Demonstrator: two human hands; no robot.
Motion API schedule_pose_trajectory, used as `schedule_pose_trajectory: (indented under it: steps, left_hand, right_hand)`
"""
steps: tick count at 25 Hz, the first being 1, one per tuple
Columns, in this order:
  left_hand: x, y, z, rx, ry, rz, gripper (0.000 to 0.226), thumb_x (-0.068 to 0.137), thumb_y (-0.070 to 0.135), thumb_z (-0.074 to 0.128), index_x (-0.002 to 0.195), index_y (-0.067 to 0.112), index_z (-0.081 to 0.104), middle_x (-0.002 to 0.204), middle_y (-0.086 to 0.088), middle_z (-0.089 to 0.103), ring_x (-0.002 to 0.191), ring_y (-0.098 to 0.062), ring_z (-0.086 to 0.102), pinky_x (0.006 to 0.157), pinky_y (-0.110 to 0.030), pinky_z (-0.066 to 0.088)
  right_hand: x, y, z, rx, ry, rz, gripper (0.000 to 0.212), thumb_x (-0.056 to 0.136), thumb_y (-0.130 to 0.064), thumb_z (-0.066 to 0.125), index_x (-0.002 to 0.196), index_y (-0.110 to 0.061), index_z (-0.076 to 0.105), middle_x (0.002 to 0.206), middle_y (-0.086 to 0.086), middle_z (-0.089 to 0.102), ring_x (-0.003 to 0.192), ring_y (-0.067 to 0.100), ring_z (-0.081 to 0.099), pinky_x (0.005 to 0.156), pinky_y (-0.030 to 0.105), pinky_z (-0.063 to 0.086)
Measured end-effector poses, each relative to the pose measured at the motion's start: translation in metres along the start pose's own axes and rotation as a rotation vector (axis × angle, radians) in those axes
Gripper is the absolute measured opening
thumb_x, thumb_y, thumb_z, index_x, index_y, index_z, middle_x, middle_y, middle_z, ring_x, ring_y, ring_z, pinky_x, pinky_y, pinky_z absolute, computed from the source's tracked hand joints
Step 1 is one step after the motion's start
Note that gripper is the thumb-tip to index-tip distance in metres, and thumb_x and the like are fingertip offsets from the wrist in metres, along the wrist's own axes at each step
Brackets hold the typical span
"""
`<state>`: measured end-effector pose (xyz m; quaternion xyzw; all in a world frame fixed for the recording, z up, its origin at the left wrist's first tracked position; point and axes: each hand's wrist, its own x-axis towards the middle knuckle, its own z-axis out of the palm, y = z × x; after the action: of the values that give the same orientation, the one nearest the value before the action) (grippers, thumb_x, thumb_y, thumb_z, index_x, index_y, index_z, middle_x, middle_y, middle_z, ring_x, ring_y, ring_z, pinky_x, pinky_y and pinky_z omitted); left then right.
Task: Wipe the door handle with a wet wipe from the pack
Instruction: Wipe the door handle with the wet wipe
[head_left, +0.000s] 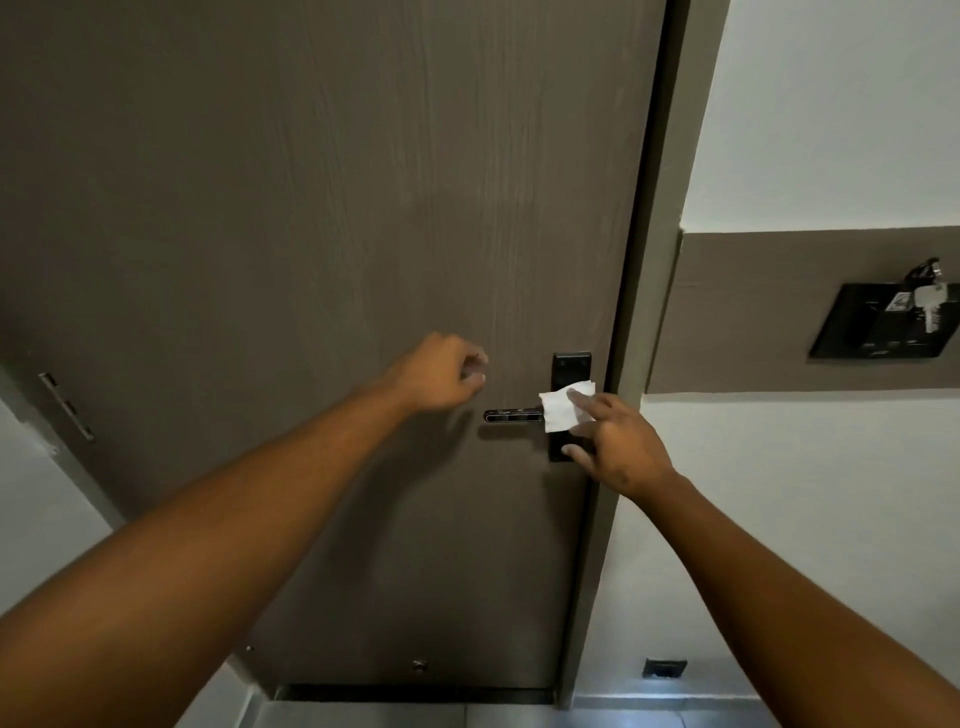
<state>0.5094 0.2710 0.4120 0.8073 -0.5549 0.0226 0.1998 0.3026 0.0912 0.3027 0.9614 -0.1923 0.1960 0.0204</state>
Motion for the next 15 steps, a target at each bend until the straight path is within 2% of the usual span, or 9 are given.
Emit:
schedule_pose_trajectory:
  steps: [2, 3, 4, 6, 7, 9, 10, 12, 15]
  left_hand:
    - [0.010, -0.003, -0.011, 0.261, -0.023, 0.160, 0.032, 0.093, 0.026, 0.061, 0.119, 0.010, 0.071, 0.120, -0.009, 0.070, 0.116, -0.028, 0.062, 0.096, -0.037, 0.051]
    - [0.015, -0.004, -0.016, 0.368, -0.022, 0.241, 0.029, 0.093, 0.026, 0.059, 0.113, 0.009, 0.070, 0.117, -0.011, 0.068, 0.115, -0.030, 0.060, 0.094, -0.038, 0.051]
    - [0.019, -0.006, -0.021, 0.457, -0.007, 0.321, 0.026, 0.093, 0.027, 0.057, 0.107, 0.008, 0.069, 0.112, -0.011, 0.067, 0.112, -0.030, 0.058, 0.091, -0.039, 0.050]
    - [0.032, -0.008, -0.031, 0.615, 0.059, 0.470, 0.028, 0.091, 0.029, 0.054, 0.107, 0.010, 0.068, 0.114, -0.011, 0.065, 0.114, -0.030, 0.056, 0.093, -0.040, 0.048]
    - [0.040, -0.009, -0.034, 0.685, 0.105, 0.541, 0.034, 0.089, 0.031, 0.054, 0.113, 0.011, 0.068, 0.121, -0.011, 0.065, 0.121, -0.030, 0.055, 0.099, -0.040, 0.045]
    - [0.054, -0.016, -0.037, 0.799, 0.186, 0.631, 0.052, 0.090, 0.034, 0.056, 0.135, 0.010, 0.061, 0.145, -0.014, 0.056, 0.142, -0.032, 0.043, 0.118, -0.041, 0.031]
    - [0.060, -0.020, -0.039, 0.852, 0.214, 0.646, 0.062, 0.091, 0.036, 0.056, 0.146, 0.009, 0.052, 0.156, -0.016, 0.045, 0.150, -0.033, 0.033, 0.124, -0.043, 0.021]
    - [0.071, -0.031, -0.042, 0.935, 0.258, 0.682, 0.074, 0.094, 0.041, 0.052, 0.158, 0.008, 0.033, 0.167, -0.016, 0.025, 0.156, -0.034, 0.017, 0.126, -0.045, 0.009]
    - [0.083, -0.050, -0.042, 0.984, 0.310, 0.781, 0.073, 0.098, 0.044, 0.047, 0.160, 0.010, 0.027, 0.168, -0.016, 0.021, 0.156, -0.034, 0.016, 0.127, -0.047, 0.014]
  right_hand:
    - [0.006, 0.000, -0.001, -0.001, -0.007, 0.025, 0.050, 0.089, -0.065, 0.051, 0.107, -0.024, 0.076, 0.147, -0.005, 0.051, 0.130, 0.025, 0.044, 0.098, 0.044, 0.046]
    - [0.010, 0.000, -0.002, 0.021, 0.018, 0.022, 0.053, 0.091, -0.066, 0.046, 0.107, -0.024, 0.075, 0.143, -0.004, 0.055, 0.127, 0.024, 0.046, 0.095, 0.042, 0.046]
    - [0.012, -0.002, -0.002, 0.033, 0.046, 0.011, 0.048, 0.094, -0.060, 0.046, 0.108, -0.023, 0.074, 0.137, -0.002, 0.060, 0.122, 0.023, 0.049, 0.092, 0.040, 0.047]
    - [0.019, -0.007, 0.000, 0.025, 0.086, -0.010, 0.026, 0.094, -0.040, 0.059, 0.111, -0.022, 0.068, 0.124, 0.005, 0.067, 0.110, 0.023, 0.054, 0.084, 0.036, 0.050]
    - [0.022, -0.008, 0.000, 0.029, 0.085, 0.002, 0.023, 0.089, -0.029, 0.067, 0.112, -0.024, 0.064, 0.120, 0.007, 0.068, 0.105, 0.024, 0.056, 0.080, 0.035, 0.050]
    - [0.027, -0.009, -0.001, 0.038, 0.018, 0.069, 0.044, 0.078, -0.017, 0.079, 0.118, -0.024, 0.062, 0.117, 0.010, 0.067, 0.103, 0.029, 0.059, 0.080, 0.037, 0.053]
    - [0.029, -0.008, -0.003, 0.008, -0.018, 0.060, 0.050, 0.075, -0.013, 0.082, 0.121, -0.022, 0.064, 0.119, 0.010, 0.068, 0.106, 0.030, 0.060, 0.084, 0.039, 0.054]
    - [0.035, -0.006, -0.003, -0.086, -0.081, -0.006, 0.050, 0.074, -0.009, 0.084, 0.120, -0.016, 0.068, 0.125, 0.007, 0.068, 0.114, 0.030, 0.056, 0.090, 0.040, 0.052]
    - [0.045, -0.014, -0.001, -0.124, -0.095, -0.074, 0.043, 0.077, -0.010, 0.081, 0.118, -0.013, 0.070, 0.120, 0.007, 0.069, 0.114, 0.028, 0.054, 0.091, 0.040, 0.051]
